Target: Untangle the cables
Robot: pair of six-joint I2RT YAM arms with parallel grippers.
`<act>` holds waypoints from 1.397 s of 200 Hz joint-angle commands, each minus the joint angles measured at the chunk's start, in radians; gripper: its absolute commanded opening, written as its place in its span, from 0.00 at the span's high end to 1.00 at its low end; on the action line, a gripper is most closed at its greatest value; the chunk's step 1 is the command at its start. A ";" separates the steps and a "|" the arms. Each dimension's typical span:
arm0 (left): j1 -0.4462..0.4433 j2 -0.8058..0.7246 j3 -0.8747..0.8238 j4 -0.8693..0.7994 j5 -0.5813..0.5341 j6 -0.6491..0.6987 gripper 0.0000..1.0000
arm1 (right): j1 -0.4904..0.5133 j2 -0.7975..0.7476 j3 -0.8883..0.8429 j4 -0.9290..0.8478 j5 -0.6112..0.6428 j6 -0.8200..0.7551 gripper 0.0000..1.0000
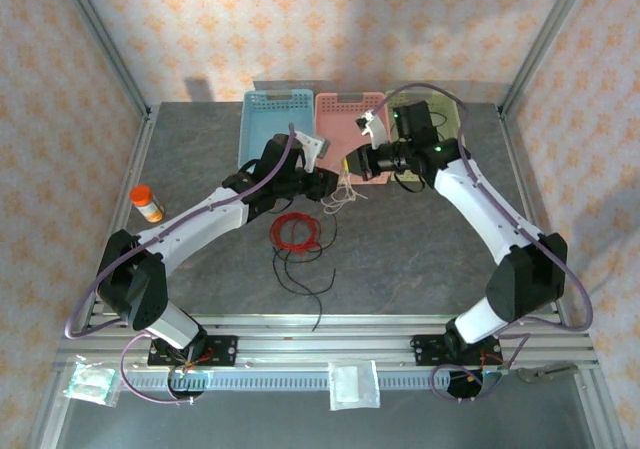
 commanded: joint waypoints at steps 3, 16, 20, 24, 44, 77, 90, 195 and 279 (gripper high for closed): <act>-0.003 0.004 -0.033 0.047 -0.080 -0.040 0.59 | 0.003 -0.058 0.016 0.047 -0.037 0.029 1.00; -0.002 0.003 -0.050 0.067 -0.099 -0.057 0.59 | 0.003 -0.068 0.025 0.044 -0.037 0.031 1.00; -0.001 0.003 -0.058 0.073 -0.106 -0.062 0.60 | 0.003 -0.071 0.027 0.043 -0.035 0.030 1.00; 0.000 0.003 -0.064 0.079 -0.112 -0.067 0.60 | 0.004 -0.074 0.029 0.043 -0.034 0.031 1.00; 0.004 0.003 -0.101 0.119 -0.118 -0.095 0.60 | 0.004 -0.094 0.038 0.051 -0.048 0.036 1.00; 0.007 0.010 -0.143 0.176 -0.100 -0.125 0.60 | 0.003 -0.120 0.046 0.077 -0.080 0.051 1.00; 0.008 0.012 -0.157 0.193 -0.095 -0.131 0.60 | 0.004 -0.133 0.049 0.086 -0.065 0.055 1.00; 0.126 -0.202 -0.344 0.346 0.056 -0.168 0.51 | 0.003 -0.182 0.038 0.142 0.215 0.108 1.00; 0.099 -0.114 -0.169 0.291 0.379 -0.070 0.43 | 0.003 -0.120 0.086 0.061 0.107 0.120 1.00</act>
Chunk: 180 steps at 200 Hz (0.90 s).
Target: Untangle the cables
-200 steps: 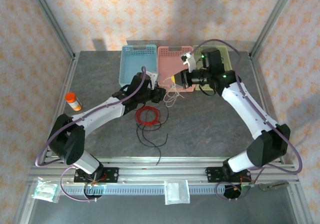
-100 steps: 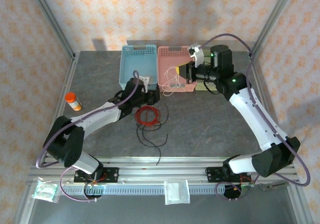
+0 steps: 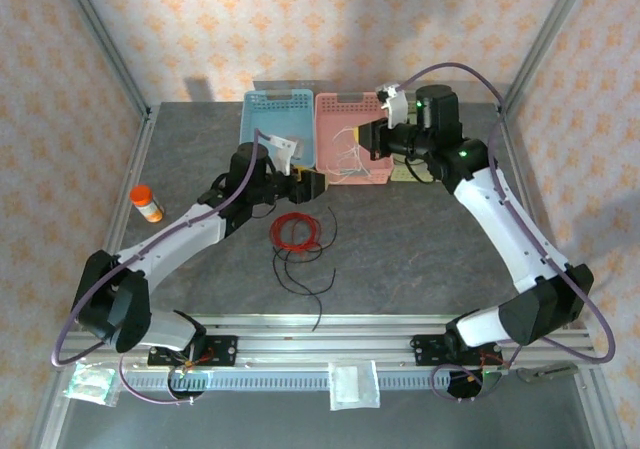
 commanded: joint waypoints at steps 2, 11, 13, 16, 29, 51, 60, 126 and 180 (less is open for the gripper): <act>-0.007 0.026 0.045 0.019 0.107 0.024 0.43 | 0.003 0.003 0.024 -0.018 -0.051 0.006 1.00; -0.007 0.028 0.048 0.033 0.127 0.015 0.43 | 0.003 0.003 0.022 -0.024 -0.052 0.002 1.00; -0.007 0.028 0.048 0.035 0.130 0.015 0.43 | 0.003 0.004 0.021 -0.026 -0.051 0.001 1.00; -0.007 0.028 0.048 0.038 0.134 0.013 0.43 | 0.004 0.002 0.021 -0.029 -0.048 -0.001 1.00; -0.009 0.028 0.049 0.038 0.127 0.012 0.43 | 0.003 -0.002 0.018 -0.034 -0.042 -0.006 1.00; -0.009 0.040 0.046 0.042 0.101 0.012 0.45 | 0.003 -0.004 0.015 -0.027 -0.074 -0.001 1.00; -0.009 0.046 0.044 0.058 0.095 0.003 0.48 | 0.003 -0.002 0.014 -0.027 -0.091 0.000 1.00; -0.009 0.087 0.045 0.158 0.076 -0.052 0.68 | 0.003 -0.008 0.005 -0.039 -0.101 -0.004 1.00; -0.001 0.060 0.020 0.098 0.002 -0.026 1.00 | 0.003 -0.053 -0.028 -0.005 0.151 0.002 1.00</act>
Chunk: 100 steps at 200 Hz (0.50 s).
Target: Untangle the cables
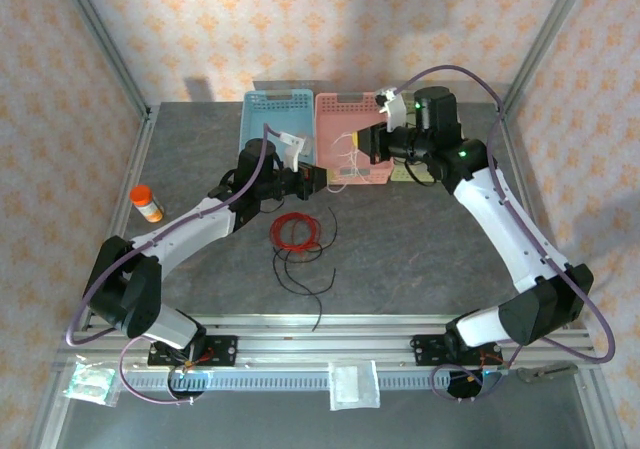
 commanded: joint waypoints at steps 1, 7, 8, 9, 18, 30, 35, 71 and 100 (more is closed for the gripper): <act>0.004 -0.017 0.001 0.002 -0.046 0.013 1.00 | 0.002 -0.050 -0.025 0.028 0.142 0.002 1.00; 0.005 -0.021 -0.003 -0.005 -0.059 0.015 1.00 | 0.003 -0.058 -0.032 0.032 0.165 0.003 1.00; 0.005 -0.022 -0.004 -0.006 -0.061 0.015 1.00 | 0.002 -0.058 -0.033 0.033 0.169 0.003 1.00; 0.006 -0.022 -0.004 -0.007 -0.063 0.016 1.00 | 0.002 -0.060 -0.034 0.034 0.171 0.004 1.00; 0.009 -0.027 -0.011 -0.018 -0.076 0.018 1.00 | 0.002 -0.070 -0.043 0.042 0.196 0.003 1.00; 0.013 -0.033 -0.019 -0.023 -0.085 0.016 1.00 | 0.002 -0.082 -0.055 0.051 0.231 0.003 1.00; 0.014 -0.034 -0.021 -0.026 -0.088 0.016 1.00 | 0.003 -0.086 -0.058 0.053 0.247 0.003 1.00; 0.026 -0.046 -0.027 -0.045 -0.107 0.020 1.00 | 0.003 -0.100 -0.072 0.042 0.428 0.016 1.00; 0.032 -0.041 -0.021 -0.080 -0.121 0.035 1.00 | 0.002 -0.131 -0.096 0.070 0.527 0.046 1.00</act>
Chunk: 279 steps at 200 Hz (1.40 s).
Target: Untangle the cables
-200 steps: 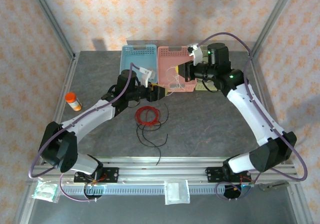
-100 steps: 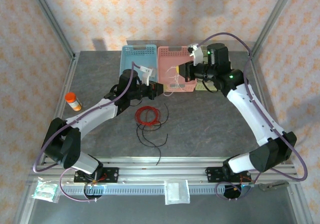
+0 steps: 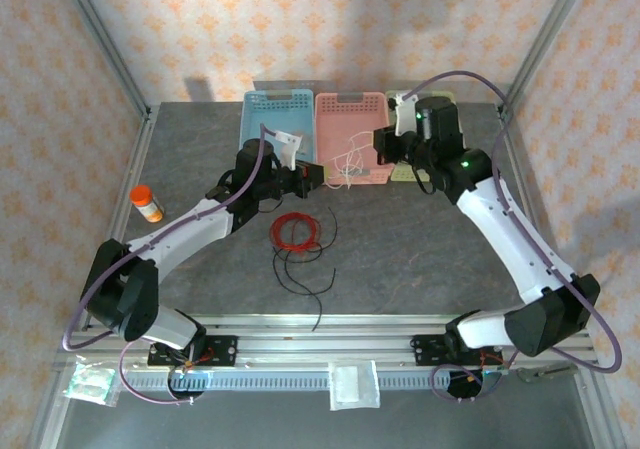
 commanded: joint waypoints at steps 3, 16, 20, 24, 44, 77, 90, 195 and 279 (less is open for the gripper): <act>0.028 -0.018 -0.016 -0.075 -0.059 0.035 1.00 | -0.012 -0.069 -0.018 0.069 0.197 0.035 1.00; 0.028 -0.015 -0.019 -0.077 -0.052 0.038 1.00 | -0.011 -0.084 -0.028 0.089 0.204 0.039 1.00; 0.028 -0.014 -0.020 -0.077 -0.046 0.039 1.00 | -0.012 -0.088 -0.031 0.095 0.196 0.041 1.00; 0.027 -0.013 -0.019 -0.076 -0.040 0.037 1.00 | -0.012 -0.091 -0.036 0.103 0.184 0.039 1.00; 0.027 -0.007 -0.014 -0.057 -0.004 0.022 1.00 | -0.012 -0.097 -0.042 0.133 0.022 0.024 1.00; 0.024 -0.016 0.031 -0.049 0.056 0.006 1.00 | -0.012 -0.067 -0.036 0.121 -0.043 0.035 1.00; 0.024 -0.027 0.054 -0.083 0.054 0.024 1.00 | -0.012 -0.075 -0.047 0.116 0.057 0.050 1.00; 0.025 -0.058 0.261 -0.255 0.176 0.091 1.00 | -0.076 -0.193 -0.343 0.291 0.010 0.166 0.65; 0.010 -0.040 0.387 -0.318 0.211 0.116 1.00 | -0.166 -0.189 -0.560 0.689 -0.607 0.367 0.41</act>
